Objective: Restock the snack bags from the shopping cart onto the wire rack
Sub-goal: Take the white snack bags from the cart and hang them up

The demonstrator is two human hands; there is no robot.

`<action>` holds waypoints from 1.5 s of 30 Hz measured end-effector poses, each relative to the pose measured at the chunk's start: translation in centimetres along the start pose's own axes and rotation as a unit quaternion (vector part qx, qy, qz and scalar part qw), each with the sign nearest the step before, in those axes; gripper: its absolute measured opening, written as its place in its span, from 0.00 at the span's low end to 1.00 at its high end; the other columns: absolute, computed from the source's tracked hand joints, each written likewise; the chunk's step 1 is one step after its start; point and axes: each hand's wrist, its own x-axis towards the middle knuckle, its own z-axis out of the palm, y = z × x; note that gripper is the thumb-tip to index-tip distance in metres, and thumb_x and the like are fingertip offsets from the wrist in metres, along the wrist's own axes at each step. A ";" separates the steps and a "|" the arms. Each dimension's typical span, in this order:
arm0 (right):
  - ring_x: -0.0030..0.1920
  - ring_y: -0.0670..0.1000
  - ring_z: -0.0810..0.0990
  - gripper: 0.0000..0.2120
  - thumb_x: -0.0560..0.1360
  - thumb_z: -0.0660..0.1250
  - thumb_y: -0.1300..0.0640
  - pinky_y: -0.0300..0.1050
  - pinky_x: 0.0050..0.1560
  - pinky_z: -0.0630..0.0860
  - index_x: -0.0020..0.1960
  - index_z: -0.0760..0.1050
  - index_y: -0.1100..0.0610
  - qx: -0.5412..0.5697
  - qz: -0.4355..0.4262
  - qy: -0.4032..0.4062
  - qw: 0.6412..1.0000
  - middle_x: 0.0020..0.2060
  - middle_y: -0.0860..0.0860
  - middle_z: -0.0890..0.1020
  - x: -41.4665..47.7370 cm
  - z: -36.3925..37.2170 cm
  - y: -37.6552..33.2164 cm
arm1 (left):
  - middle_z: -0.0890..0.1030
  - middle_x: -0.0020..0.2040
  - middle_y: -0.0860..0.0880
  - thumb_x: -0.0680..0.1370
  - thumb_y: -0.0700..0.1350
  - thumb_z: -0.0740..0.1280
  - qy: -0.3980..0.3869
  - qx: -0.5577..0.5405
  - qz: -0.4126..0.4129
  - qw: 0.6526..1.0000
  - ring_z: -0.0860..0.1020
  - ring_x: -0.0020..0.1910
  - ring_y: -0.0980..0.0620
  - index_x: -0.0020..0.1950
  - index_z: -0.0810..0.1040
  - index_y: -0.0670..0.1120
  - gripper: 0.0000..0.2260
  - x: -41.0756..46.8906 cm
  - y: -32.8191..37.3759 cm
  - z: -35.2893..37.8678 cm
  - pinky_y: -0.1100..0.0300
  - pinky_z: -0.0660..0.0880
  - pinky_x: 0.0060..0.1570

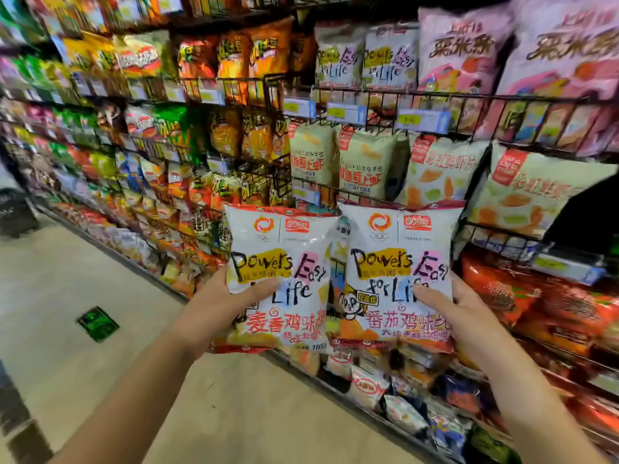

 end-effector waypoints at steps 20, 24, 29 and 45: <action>0.59 0.46 0.84 0.33 0.58 0.81 0.32 0.51 0.64 0.75 0.61 0.78 0.35 -0.081 -0.127 0.234 0.961 0.59 0.43 0.85 13.0 2.2 -9.6 | 0.77 0.64 0.64 0.67 0.65 0.77 -0.136 0.045 0.118 0.983 0.76 0.62 0.60 0.68 0.73 0.59 0.32 25.1 10.3 -3.2 0.53 0.69 0.68; 0.60 0.42 0.82 0.28 0.70 0.77 0.38 0.48 0.63 0.73 0.68 0.75 0.39 -0.138 -0.134 0.283 0.940 0.61 0.40 0.84 16.7 5.2 -10.4 | 0.68 0.78 0.57 0.61 0.76 0.75 -0.135 0.077 0.147 0.977 0.68 0.76 0.48 0.82 0.60 0.56 0.55 30.7 10.9 -7.2 0.42 0.66 0.75; 0.54 0.35 0.83 0.20 0.74 0.70 0.49 0.36 0.54 0.76 0.65 0.75 0.41 -0.140 -0.146 0.299 0.932 0.55 0.35 0.85 19.9 8.7 -12.4 | 0.75 0.70 0.61 0.60 0.75 0.77 -0.174 0.039 0.178 0.968 0.73 0.71 0.53 0.75 0.68 0.59 0.47 35.4 12.9 -10.0 0.44 0.68 0.74; 0.59 0.40 0.83 0.23 0.71 0.73 0.44 0.42 0.63 0.73 0.64 0.77 0.44 -0.203 -0.174 0.319 0.909 0.57 0.39 0.85 25.7 9.3 -19.3 | 0.83 0.62 0.55 0.63 0.72 0.77 -0.153 0.048 0.177 0.971 0.76 0.65 0.35 0.65 0.76 0.63 0.33 39.1 17.3 -12.2 0.30 0.71 0.65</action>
